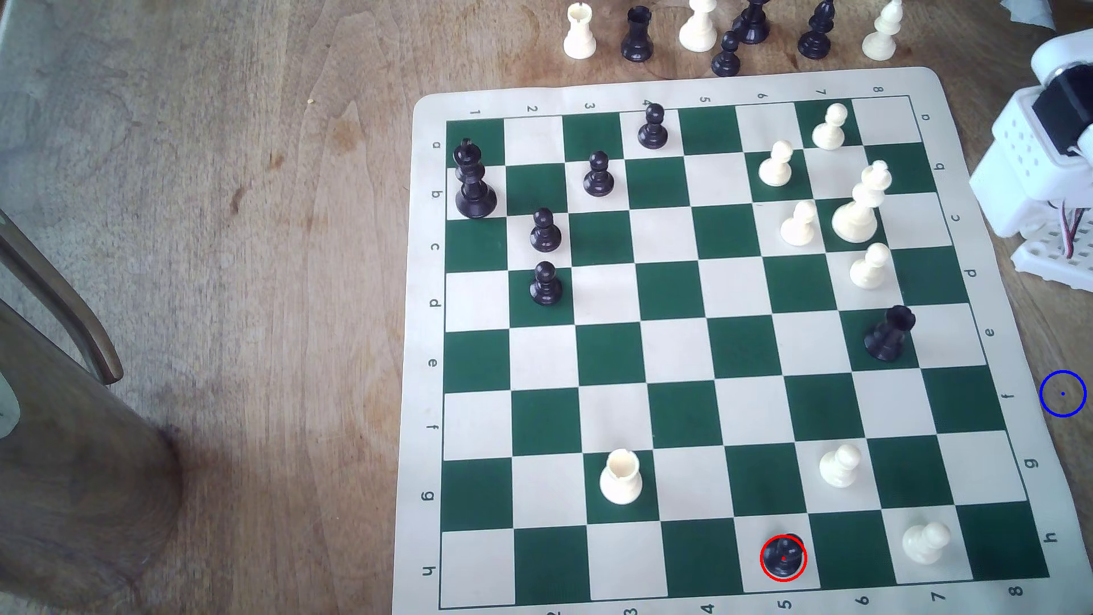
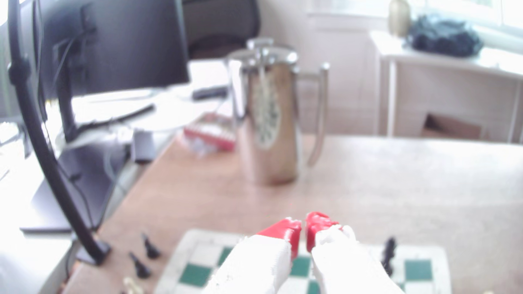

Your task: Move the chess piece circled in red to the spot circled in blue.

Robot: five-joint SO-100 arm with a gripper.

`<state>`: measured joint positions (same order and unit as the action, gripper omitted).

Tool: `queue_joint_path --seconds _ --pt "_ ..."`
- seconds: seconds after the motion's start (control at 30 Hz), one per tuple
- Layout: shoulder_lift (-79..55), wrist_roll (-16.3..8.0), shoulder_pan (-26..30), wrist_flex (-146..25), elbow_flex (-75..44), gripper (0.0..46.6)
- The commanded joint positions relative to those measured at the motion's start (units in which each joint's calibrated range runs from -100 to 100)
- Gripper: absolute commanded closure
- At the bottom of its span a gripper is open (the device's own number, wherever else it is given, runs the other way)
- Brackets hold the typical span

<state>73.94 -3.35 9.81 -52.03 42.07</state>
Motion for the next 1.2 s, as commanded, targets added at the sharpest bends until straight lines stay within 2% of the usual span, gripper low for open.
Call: queue_joint_path --seconds 0.0,0.17,0.2,0.23,0.37,0.57,0.73,0.77,0.8,0.87,0.93,1.17 --pt "-14.77 -3.17 7.13 -8.0 -7.35 44.2" --pt "-29.8 -6.69 14.79 -12.26 -15.6 45.2" --pt "-37.27 -8.84 17.45 -13.32 -21.49 45.8" --pt "-41.34 -9.96 18.31 -14.47 -25.03 46.4" --pt "-57.05 -14.55 19.95 -18.24 -38.08 45.7" --pt "-70.29 -18.8 21.28 -22.17 -50.68 45.4" --pt "-77.68 -22.27 23.86 -22.91 -56.48 46.3" --pt "-78.61 -22.76 24.33 -22.82 -56.76 45.7" --pt "-80.14 -23.54 25.19 -22.25 -56.85 43.1" --pt "-81.24 -23.74 25.74 -21.92 -56.48 37.1" --pt "-82.77 -23.79 26.45 -21.35 -56.21 34.2" --pt "-86.25 -22.95 26.6 -16.44 -52.86 33.0"
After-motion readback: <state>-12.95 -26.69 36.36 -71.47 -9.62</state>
